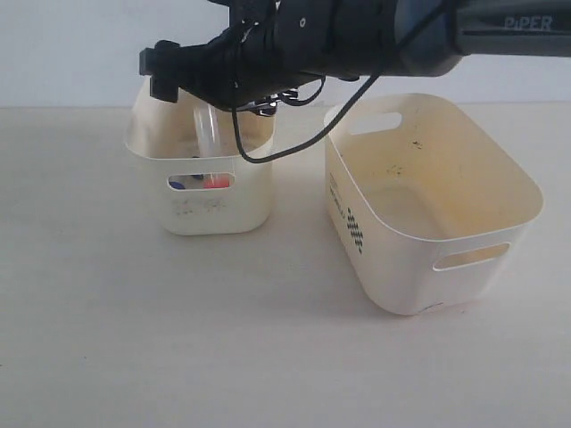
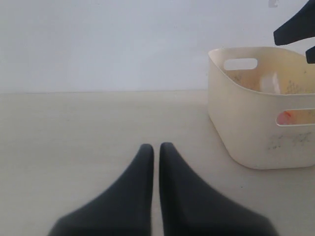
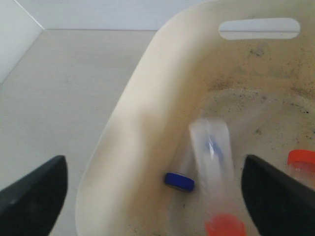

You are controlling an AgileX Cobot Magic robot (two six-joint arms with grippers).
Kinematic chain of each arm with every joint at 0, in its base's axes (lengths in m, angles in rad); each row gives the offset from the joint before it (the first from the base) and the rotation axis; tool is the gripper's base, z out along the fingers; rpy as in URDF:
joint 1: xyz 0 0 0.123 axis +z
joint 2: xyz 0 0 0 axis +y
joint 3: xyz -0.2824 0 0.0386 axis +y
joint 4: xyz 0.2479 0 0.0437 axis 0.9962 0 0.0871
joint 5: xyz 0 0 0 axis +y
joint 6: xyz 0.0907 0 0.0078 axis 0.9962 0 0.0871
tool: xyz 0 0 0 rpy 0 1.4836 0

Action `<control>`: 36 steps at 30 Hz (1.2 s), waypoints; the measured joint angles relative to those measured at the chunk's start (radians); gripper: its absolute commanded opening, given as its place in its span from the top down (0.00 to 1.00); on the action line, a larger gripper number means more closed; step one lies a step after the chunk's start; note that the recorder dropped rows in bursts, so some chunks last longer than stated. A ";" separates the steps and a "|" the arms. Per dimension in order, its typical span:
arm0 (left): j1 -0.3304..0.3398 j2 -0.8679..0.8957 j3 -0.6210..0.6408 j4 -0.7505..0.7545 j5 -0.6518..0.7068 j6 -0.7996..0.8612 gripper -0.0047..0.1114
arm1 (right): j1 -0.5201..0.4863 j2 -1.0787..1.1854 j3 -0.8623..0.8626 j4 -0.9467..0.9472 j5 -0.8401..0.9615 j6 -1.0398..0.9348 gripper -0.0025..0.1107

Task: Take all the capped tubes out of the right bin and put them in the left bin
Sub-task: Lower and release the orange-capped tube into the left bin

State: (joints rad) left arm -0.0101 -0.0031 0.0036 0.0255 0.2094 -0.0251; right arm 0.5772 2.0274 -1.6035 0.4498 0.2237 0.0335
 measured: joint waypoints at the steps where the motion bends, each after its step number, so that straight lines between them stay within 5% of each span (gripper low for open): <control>1: 0.000 0.000 0.000 0.000 0.000 0.000 0.92 | 0.000 0.002 0.000 0.000 0.000 0.000 0.05; 11: 0.000 0.000 0.000 0.000 0.000 0.000 0.92 | 0.000 0.002 0.000 0.000 0.047 -0.002 0.09; 13: 0.000 0.000 0.000 0.000 0.000 0.000 0.92 | 0.000 -0.014 0.000 0.000 0.067 -0.002 0.29; 16: 0.000 0.000 0.000 0.000 0.000 0.000 0.92 | 0.000 -0.057 0.000 0.000 0.103 -0.002 0.93; 17: 0.000 0.000 0.000 0.000 0.000 0.000 0.92 | 0.000 -0.073 0.000 0.000 0.130 -0.002 0.96; 24: 0.000 0.000 0.000 0.000 0.000 0.000 0.92 | 0.000 -0.153 0.000 -0.046 0.332 -0.049 0.97; 36: 0.000 0.000 0.000 0.000 0.000 0.000 0.92 | 0.000 -0.160 0.000 -0.049 0.354 -0.058 0.97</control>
State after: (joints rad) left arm -0.0101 -0.0031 0.0036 0.0255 0.2094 -0.0251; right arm 0.5772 1.8674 -1.6035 0.4008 0.5773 -0.0250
